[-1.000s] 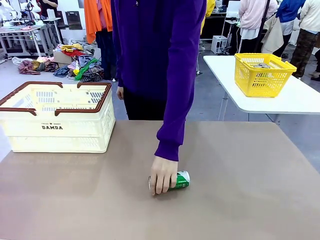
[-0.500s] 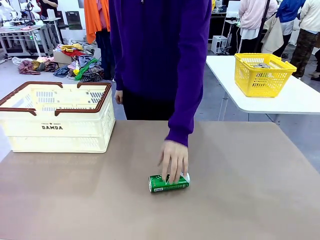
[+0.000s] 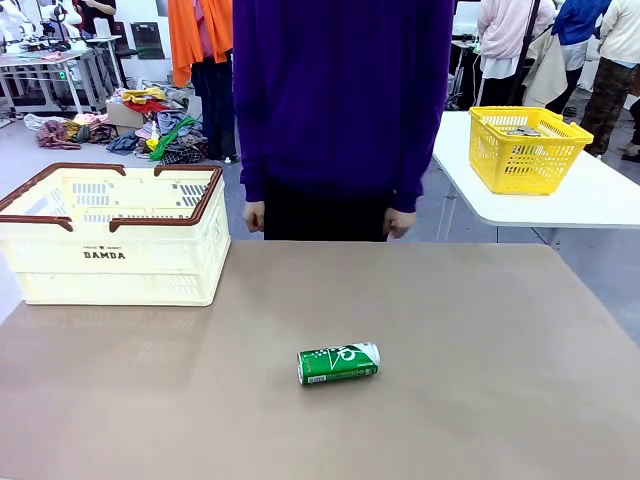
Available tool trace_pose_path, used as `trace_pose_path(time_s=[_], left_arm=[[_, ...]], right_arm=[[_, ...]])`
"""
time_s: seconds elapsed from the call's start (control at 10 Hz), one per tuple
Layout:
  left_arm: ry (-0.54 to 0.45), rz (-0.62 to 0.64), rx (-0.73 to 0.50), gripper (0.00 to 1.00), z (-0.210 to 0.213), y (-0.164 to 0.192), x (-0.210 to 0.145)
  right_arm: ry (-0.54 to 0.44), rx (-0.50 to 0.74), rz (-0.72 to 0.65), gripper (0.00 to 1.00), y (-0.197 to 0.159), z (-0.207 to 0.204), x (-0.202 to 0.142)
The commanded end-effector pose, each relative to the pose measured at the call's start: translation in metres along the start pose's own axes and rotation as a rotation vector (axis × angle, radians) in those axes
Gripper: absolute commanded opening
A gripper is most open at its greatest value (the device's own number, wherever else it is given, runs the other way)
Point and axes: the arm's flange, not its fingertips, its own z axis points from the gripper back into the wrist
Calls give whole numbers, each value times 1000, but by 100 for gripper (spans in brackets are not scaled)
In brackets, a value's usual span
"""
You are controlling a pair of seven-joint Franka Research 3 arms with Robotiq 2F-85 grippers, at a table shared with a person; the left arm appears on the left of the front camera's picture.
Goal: Place the drinks into the Shopping basket.
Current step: Pick up one drink and place it into the Shopping basket.
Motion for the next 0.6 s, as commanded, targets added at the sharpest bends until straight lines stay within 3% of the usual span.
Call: trace_pose_path(time_s=[0.0,0.1,0.2,0.3,0.5], left_arm=[[-10,-20,-16,100,0,0,3],[0,0,0,100,0,0,0],[165,-24,-26,100,-33,-17,2],[308,-141,69,100,-83,-44,-6],[661,-374,86,100,-193,-103,-48]], right_arm=[[4,6,10,100,4,2,1],[4,6,10,100,4,2,1],[4,6,10,100,4,2,1],[4,6,10,100,4,2,1],[4,6,10,100,4,2,1]])
